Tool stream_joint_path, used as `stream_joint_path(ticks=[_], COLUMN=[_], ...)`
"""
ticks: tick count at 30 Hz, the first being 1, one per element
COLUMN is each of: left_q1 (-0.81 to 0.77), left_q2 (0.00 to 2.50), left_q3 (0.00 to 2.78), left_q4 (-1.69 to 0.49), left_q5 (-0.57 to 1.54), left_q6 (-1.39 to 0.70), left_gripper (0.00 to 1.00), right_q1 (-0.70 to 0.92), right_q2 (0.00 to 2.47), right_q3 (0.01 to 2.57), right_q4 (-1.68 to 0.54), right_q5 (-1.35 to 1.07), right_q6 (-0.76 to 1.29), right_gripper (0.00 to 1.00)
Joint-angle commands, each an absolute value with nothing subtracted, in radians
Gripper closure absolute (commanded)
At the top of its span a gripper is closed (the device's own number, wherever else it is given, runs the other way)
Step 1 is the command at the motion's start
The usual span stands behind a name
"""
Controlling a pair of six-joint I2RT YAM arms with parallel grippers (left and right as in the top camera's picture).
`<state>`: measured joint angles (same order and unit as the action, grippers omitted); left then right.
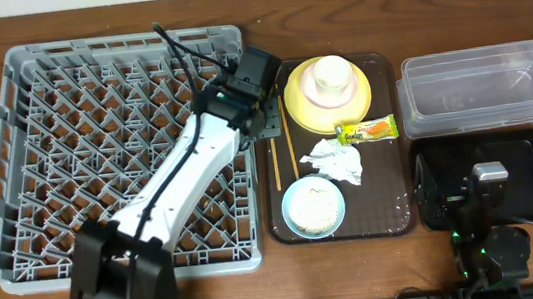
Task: Sort waste into correct bins and load items into the dishwasher rack
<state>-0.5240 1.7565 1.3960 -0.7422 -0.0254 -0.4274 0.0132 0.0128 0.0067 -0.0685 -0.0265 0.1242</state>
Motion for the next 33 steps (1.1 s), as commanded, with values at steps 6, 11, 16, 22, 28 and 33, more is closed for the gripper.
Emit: stream_joint_path(ticks=[6,11,16,22,28,33], left_q1=[-0.574,-0.609,-0.625,-0.625,-0.625,-0.626], left_q2=[1.829,1.829,1.849,1.923,1.983,2.012], left_q3=[1.411,1.411,1.411,1.411,1.411,1.411], left_q4=[-0.730,-0.704,-0.697,-0.682,-0.659,-0.633], left_q5=[-0.009,-0.020,-0.075,-0.072,-0.072,-0.072], left_q6=[-0.439,-0.439,-0.440,-0.440,-0.440,-0.440], left_gripper=[0.64,0.68,0.72,0.72,0.72,0.72], right_q1=[-0.001,-0.001,-0.001,-0.001,-0.001,-0.001], right_q2=[0.014,0.014,0.014,0.014,0.014,0.014], right_q3=[0.005,0.005,0.005,0.005,0.005,0.005], right_q4=[-0.072,-0.072,-0.072,-0.072,-0.072,-0.072], right_q5=[-0.027,-0.027,-0.027,-0.027,-0.027,-0.027], right_q6=[0.115,0.115,0.115,0.115,0.115,0.115], right_gripper=[0.01,0.01,0.01,0.01,0.01,0.01])
